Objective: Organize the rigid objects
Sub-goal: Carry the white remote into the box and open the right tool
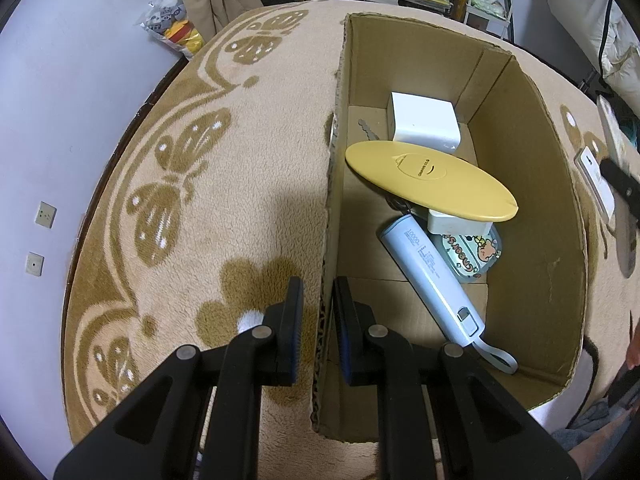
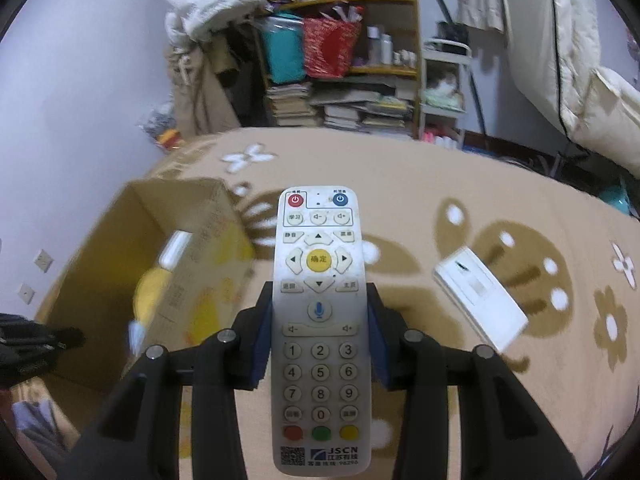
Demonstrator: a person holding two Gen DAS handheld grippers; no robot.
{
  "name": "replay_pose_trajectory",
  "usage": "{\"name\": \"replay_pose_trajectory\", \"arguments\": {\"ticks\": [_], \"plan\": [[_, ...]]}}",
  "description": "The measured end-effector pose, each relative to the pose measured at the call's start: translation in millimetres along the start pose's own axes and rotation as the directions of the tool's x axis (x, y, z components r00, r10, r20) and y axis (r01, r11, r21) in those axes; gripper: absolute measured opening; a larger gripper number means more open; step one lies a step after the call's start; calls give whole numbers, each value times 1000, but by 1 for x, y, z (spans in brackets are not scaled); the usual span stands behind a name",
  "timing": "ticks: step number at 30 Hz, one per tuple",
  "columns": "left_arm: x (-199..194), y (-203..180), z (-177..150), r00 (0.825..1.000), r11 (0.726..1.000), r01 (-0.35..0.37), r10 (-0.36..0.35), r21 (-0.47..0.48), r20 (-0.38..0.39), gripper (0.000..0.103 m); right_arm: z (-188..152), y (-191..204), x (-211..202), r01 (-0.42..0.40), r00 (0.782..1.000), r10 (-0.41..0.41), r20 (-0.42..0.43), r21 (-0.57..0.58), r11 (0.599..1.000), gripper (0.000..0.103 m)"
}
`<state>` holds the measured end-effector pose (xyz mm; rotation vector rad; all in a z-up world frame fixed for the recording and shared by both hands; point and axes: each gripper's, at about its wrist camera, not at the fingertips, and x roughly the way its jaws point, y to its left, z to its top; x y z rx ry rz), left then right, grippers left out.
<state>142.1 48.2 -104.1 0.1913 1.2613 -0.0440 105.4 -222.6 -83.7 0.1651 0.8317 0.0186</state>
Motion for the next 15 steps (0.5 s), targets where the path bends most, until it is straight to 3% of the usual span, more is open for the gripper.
{"name": "replay_pose_trajectory", "arguments": {"ticks": [7,15], "plan": [[0,-2,0,1000,1000,-6,6,6,1,14,18,47,-16,-78,996,81,41,-83,994,44],[-1,-5,0,1000,1000,2,-2,9,1,12,35,82,-21,-87,996,89,24,-102,991,44]]}}
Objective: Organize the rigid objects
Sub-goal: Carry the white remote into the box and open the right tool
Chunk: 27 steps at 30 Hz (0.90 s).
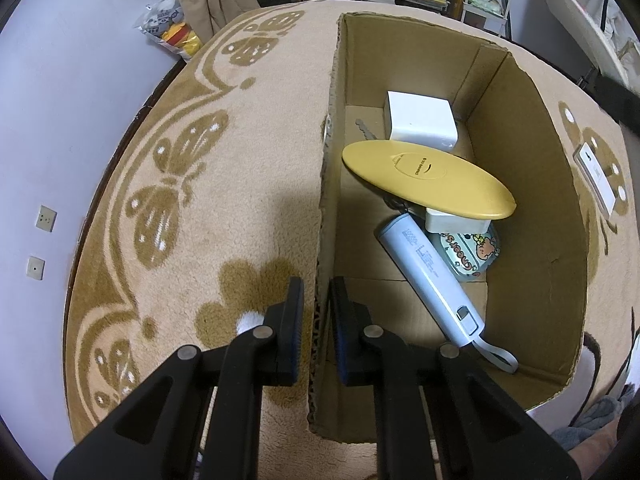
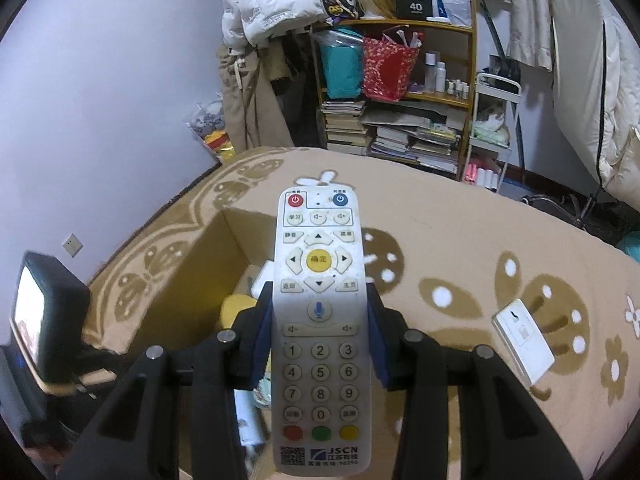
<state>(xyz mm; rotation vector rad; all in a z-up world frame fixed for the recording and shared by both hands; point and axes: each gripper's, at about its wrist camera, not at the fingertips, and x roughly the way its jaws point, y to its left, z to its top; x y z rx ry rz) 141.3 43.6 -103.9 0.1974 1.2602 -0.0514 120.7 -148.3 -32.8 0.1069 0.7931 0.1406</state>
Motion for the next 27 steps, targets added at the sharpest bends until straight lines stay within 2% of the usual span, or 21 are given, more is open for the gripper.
{"name": "replay_pose_trajectory", "arguments": {"ticks": [8,14,23,27], "plan": [[0,5,0,1000,1000,12,-12,-11,-3,12,18,25,3,-60,998,60,32,-13,998,44],[1,5,0,1000,1000,15,-15,-13,-4,13,11,38,32,-88,996,87,-36,-7,996,44],[2,7,0,1000,1000,23,-23,-19,-5,13,-23,43,72,-89,984,82,-161,-35,995,45],[3,7,0,1000,999,25,-25,-21,-8,13,-29,50,74,-77,984,62,-166,-84,994,45]]}}
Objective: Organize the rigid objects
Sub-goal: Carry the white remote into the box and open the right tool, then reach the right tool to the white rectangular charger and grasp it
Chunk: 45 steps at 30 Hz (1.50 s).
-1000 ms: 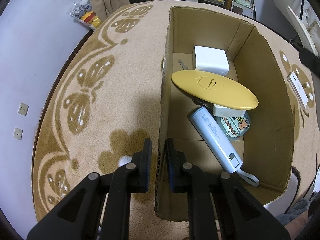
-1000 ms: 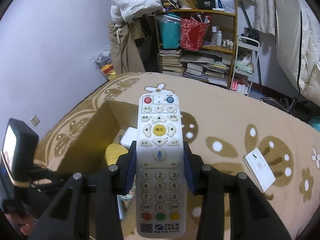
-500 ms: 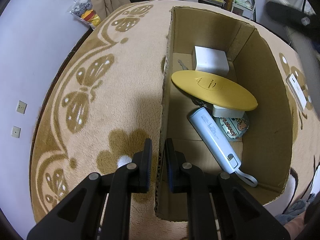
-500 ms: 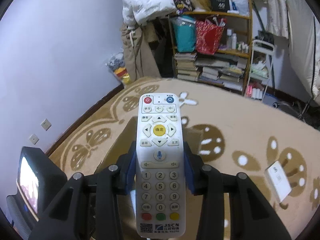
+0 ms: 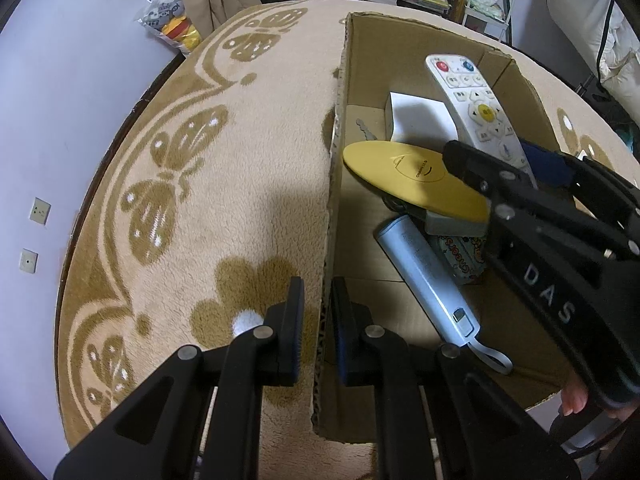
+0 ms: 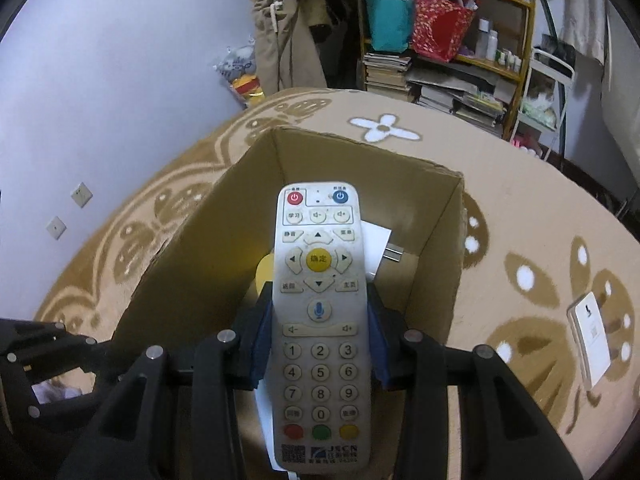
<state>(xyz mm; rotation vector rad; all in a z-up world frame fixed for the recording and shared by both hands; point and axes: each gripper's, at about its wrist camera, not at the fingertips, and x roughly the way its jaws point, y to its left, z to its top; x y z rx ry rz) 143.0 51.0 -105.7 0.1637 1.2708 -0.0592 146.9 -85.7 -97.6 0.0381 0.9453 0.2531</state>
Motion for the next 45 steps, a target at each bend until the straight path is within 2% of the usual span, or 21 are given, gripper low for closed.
{"name": "replay_pose_trajectory", "arguments": {"ticks": [11,14,17,22,25,27,30,32,41,45], "plan": [[0,0,0,1000,1000,-5,5,0,0,14,-2,-4,-3,-49,999,48,26,26,998,44],[0,0,0,1000,1000,-4,4,-3,-1,14,-3,-5,-13,-62,996,60,60,39,997,45],[0,0,0,1000,1000,-7,7,-1,0,14,-5,-4,-30,-53,991,49,125,27,998,69],[0,0,0,1000,1000,-11,11,1,0,14,-3,-15,-51,-77,985,71,156,33,996,70],[0,-1,0,1000,1000,-11,11,1,-1,14,-1,-24,-59,-76,985,68,156,43,996,86],[0,-1,0,1000,1000,-11,11,1,0,14,-1,-31,-64,-72,985,64,160,49,996,87],[-1,0,0,1000,1000,-12,12,2,0,14,0,-44,-70,-46,987,37,154,56,997,92],[-1,0,0,1000,1000,-11,11,2,0,14,-1,-53,-74,-16,987,7,160,59,998,101],[-1,-1,0,1000,1000,-19,19,6,1,14,-2,-124,-74,98,980,-113,165,97,990,101],[-1,-2,1,1000,1000,-27,27,10,0,14,-4,-159,-70,134,975,-157,155,150,980,101]]}}
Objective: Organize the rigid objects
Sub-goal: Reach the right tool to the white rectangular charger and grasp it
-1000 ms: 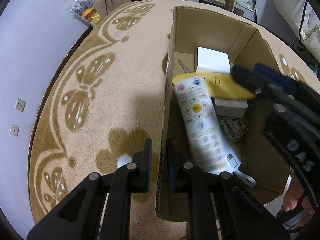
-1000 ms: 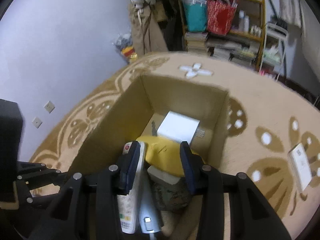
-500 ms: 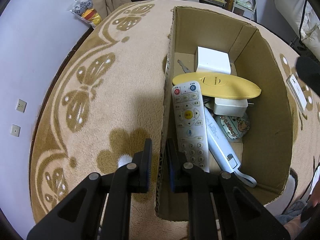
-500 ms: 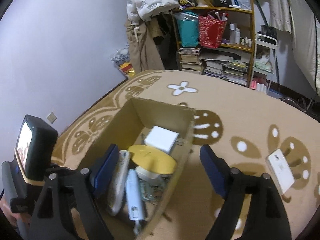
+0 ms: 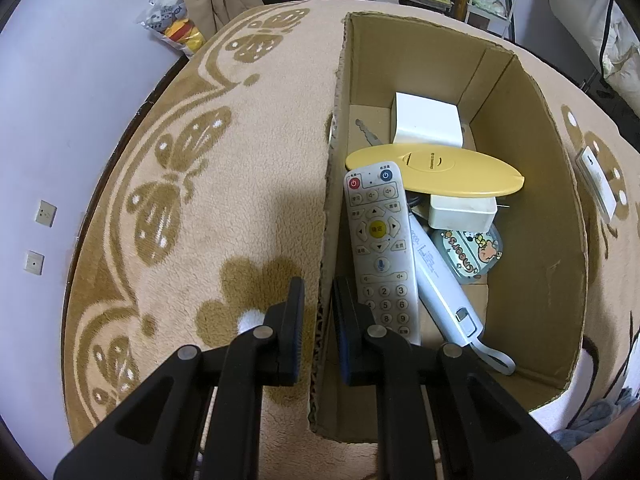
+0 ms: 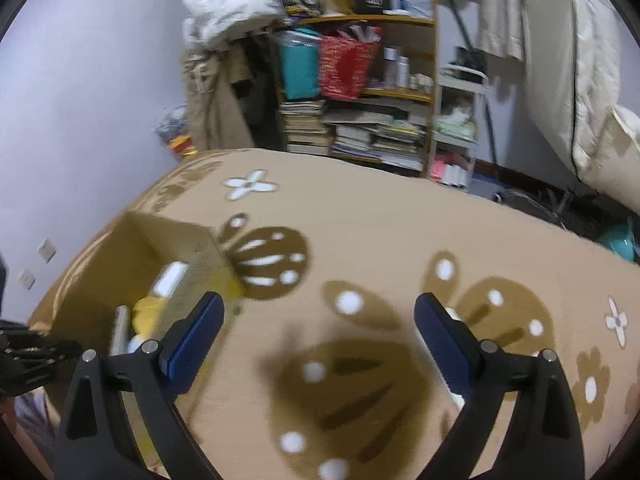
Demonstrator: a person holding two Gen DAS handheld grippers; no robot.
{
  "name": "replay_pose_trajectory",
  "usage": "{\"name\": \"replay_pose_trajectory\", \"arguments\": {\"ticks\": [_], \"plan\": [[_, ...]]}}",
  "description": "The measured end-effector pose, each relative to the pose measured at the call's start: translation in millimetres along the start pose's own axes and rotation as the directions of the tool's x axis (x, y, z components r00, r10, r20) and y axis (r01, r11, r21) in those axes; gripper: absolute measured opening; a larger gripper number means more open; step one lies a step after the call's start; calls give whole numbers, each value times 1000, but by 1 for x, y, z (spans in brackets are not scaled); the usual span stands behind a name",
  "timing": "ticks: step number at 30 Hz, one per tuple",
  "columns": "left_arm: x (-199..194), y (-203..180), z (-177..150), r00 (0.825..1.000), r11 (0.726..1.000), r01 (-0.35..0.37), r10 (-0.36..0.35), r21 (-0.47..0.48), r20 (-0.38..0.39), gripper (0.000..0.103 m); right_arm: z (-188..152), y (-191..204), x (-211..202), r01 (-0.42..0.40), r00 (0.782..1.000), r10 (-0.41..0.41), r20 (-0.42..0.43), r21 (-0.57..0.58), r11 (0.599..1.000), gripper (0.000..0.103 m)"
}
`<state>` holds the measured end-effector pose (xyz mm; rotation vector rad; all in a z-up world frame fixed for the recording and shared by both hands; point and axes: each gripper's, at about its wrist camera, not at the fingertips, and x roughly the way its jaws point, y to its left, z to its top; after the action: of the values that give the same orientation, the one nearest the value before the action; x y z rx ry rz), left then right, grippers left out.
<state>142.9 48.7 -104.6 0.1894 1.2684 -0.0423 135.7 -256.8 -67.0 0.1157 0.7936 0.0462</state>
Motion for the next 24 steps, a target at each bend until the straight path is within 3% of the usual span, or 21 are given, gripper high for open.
{"name": "replay_pose_trajectory", "arguments": {"ticks": [12,24], "plan": [[0,-2,0,1000,1000,-15,15,9,0,14,-13,-81,39,124,992,-118,-53,127,984,101],[1,-1,-1,1000,1000,-5,5,0,-4,14,-44,-113,78,158,976,-134,-173,134,978,101]]}}
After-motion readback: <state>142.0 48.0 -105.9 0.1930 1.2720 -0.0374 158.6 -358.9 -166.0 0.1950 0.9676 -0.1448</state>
